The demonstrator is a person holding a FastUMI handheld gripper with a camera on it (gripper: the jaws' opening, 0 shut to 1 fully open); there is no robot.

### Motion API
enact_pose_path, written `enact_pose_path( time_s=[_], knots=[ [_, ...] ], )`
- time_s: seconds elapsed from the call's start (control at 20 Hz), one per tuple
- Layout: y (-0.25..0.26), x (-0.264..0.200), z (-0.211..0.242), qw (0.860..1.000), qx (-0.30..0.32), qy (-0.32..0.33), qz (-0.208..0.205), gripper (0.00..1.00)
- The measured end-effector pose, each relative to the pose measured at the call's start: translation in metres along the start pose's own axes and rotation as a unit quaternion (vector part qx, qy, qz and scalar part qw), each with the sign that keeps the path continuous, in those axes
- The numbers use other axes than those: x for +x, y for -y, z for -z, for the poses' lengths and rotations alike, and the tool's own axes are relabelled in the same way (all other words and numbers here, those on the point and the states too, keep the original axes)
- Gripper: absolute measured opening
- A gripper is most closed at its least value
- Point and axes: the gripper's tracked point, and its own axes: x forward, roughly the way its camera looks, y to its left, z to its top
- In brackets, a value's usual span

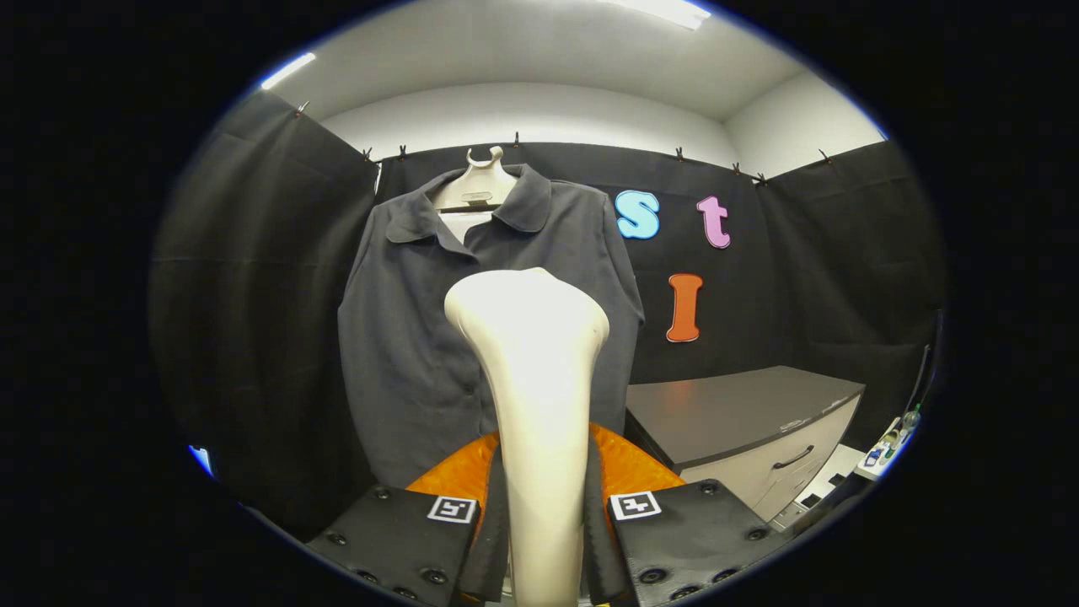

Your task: Iron the clothes twice with a garment steamer, once on the left side and once on the right side.

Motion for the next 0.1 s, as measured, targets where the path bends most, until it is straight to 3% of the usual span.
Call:
enact_pose_path(
  time_s=[0.1],
  knots=[
    [-0.0026,0.0007,0.0004,1.000,0.000,0.000,-0.002,0.44]
  ],
)
